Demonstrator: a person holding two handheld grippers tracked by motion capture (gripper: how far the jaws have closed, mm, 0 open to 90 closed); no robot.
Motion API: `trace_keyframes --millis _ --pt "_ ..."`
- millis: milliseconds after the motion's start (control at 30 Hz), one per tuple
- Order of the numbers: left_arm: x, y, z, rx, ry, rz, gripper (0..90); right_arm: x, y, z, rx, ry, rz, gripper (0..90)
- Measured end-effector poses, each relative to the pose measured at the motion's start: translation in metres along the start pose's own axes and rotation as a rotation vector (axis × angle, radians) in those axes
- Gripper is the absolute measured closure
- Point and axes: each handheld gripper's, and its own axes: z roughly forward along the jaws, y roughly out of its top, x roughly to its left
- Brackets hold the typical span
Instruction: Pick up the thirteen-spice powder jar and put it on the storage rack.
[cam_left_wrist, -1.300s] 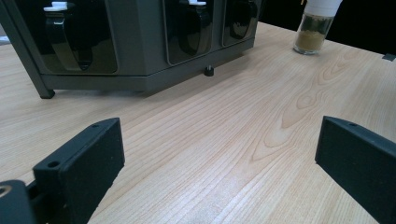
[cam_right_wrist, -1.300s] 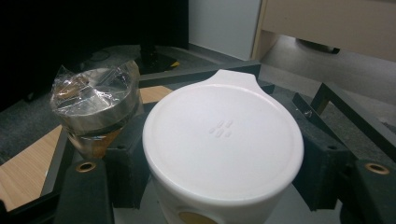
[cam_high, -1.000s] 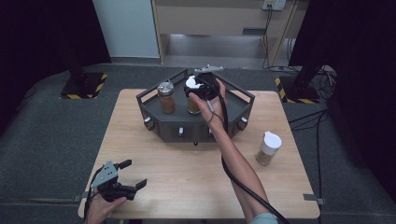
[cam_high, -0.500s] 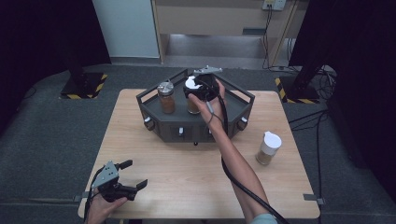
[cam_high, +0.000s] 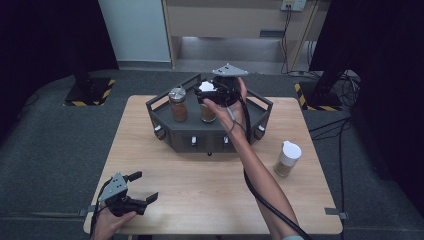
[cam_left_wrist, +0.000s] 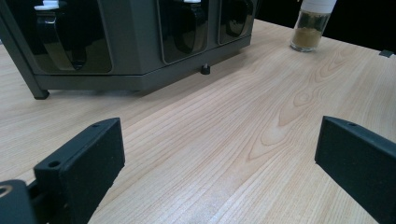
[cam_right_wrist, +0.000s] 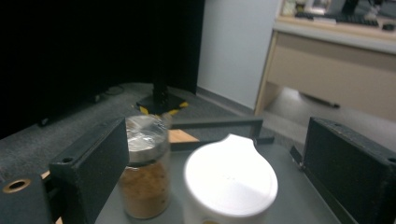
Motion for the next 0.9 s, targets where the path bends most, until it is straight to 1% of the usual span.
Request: trace_keyframes --millis 67,133,300,367,500,667,767,900 --pt "0.0 0.0 0.0 0.0 0.0 0.001 0.5 0.003 0.0 -0.01 -0.017 0.005 -0.013 6.5" --pt "0.0 0.0 0.0 0.001 0.001 0.003 0.6 0.004 -0.001 -0.018 -0.027 0.013 -0.009 5.8" --pt "-0.001 0.0 0.0 0.002 0.002 0.004 0.6 0.004 -0.007 -0.035 -0.043 0.023 -0.016 4.4" --pt "-0.001 0.0 0.0 0.003 0.002 0.005 0.6 0.004 -0.01 -0.043 -0.041 0.025 -0.016 3.8" --pt "-0.001 0.001 0.001 0.004 0.001 0.005 0.7 0.007 -0.017 -0.057 -0.044 0.016 -0.038 2.7" --pt "-0.001 0.001 0.001 0.004 0.002 0.004 0.7 0.011 -0.026 -0.077 -0.039 0.036 -0.058 2.7" --pt "-0.001 0.001 0.001 0.006 0.002 0.004 0.7 0.014 -0.031 -0.086 -0.033 0.04 -0.047 3.3" --pt "-0.001 0.001 0.001 0.007 0.001 0.006 0.7 0.014 -0.039 -0.099 -0.035 0.061 -0.033 3.9"
